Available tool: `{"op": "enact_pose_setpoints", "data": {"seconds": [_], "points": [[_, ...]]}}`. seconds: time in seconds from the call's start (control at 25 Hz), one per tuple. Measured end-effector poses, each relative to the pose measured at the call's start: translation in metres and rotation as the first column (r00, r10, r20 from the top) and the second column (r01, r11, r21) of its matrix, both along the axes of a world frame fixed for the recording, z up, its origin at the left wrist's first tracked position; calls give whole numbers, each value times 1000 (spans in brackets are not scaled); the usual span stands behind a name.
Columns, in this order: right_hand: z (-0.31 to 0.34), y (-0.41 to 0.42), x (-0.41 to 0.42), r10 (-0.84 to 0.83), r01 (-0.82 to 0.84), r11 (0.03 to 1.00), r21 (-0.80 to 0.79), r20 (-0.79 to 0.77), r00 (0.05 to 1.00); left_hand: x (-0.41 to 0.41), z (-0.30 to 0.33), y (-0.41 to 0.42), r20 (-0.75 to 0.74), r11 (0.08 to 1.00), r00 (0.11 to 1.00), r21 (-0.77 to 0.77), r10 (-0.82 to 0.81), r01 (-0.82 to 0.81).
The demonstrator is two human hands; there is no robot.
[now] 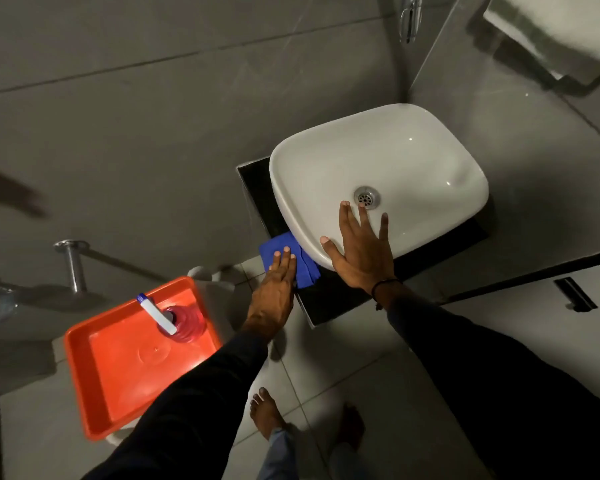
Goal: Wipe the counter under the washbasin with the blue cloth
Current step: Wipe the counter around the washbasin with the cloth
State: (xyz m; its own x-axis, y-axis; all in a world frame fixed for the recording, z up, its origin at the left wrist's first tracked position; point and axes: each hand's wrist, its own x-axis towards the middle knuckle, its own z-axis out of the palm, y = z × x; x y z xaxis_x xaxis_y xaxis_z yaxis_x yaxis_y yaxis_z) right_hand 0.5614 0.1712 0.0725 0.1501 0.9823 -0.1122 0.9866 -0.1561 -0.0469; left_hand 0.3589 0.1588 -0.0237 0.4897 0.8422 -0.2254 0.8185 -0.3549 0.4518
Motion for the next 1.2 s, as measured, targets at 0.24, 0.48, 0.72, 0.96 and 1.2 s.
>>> {"op": "enact_pose_setpoints", "data": {"seconds": [0.24,0.48,0.72,0.96,1.2], "points": [[7,-13,1,50,-51,997,-61,-28,998,20,0,-66,-53,999,998,-32,20,-22],[12,-42,17,165,-168,985,-50,-61,984,36,0,-107,-108,997,992,-35,66,-70],[10,-71,37,308,-308,951,5,-27,951,50,8,-126,-144,990,980,-27,136,-141],[5,-118,64,320,-314,942,116,-37,947,60,13,-127,-242,980,950,77,197,-184],[-27,-158,49,-82,76,997,-33,-549,832,67,22,-131,-198,968,948,68,250,-241]]}}
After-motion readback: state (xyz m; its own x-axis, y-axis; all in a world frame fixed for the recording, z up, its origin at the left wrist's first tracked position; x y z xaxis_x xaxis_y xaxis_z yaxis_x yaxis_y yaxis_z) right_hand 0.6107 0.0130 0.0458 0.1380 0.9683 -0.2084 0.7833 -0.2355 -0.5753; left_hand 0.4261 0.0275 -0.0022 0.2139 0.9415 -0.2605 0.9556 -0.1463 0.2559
